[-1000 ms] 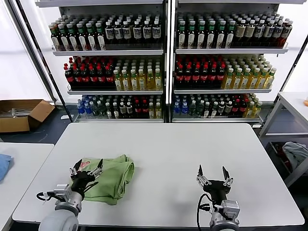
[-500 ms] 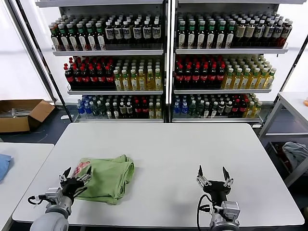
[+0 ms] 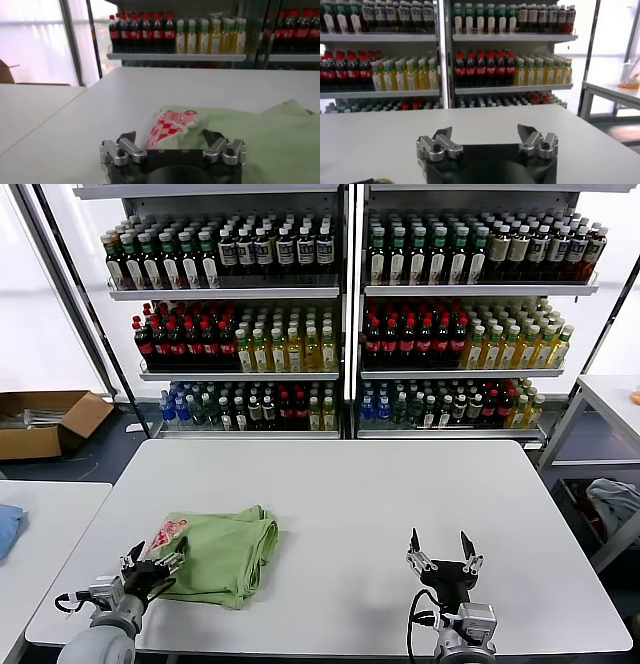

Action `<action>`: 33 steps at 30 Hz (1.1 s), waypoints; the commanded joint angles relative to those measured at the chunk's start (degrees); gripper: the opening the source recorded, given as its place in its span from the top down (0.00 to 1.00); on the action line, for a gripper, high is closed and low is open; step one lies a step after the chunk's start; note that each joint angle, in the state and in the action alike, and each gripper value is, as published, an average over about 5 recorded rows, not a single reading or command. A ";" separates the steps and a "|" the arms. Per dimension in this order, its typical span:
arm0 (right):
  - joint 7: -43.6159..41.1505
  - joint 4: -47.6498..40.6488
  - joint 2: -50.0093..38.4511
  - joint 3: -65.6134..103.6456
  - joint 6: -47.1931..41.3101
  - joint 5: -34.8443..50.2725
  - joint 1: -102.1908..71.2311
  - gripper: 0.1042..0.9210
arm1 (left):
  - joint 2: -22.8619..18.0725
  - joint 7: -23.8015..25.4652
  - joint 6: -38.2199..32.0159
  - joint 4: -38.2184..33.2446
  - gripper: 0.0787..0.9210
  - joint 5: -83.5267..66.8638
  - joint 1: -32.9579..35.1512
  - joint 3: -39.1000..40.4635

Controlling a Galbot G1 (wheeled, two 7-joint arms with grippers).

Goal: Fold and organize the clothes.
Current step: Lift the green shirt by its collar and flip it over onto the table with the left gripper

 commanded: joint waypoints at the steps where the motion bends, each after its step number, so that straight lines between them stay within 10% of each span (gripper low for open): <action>1: -0.06 -0.05 0.06 -0.01 0.04 0.03 0.14 0.12 | 0.43 1.19 0.45 2.15 0.12 -2.27 0.19 -0.61; 27: 0.02 0.48 -0.10 0.27 0.20 0.09 0.15 0.12 | 0.18 4.50 0.84 1.68 0.89 -3.53 0.82 -1.53; 33: 0.05 0.26 -0.22 0.27 0.20 0.19 0.48 0.12 | 5.02 2.57 0.75 2.01 0.92 -5.34 0.20 -8.57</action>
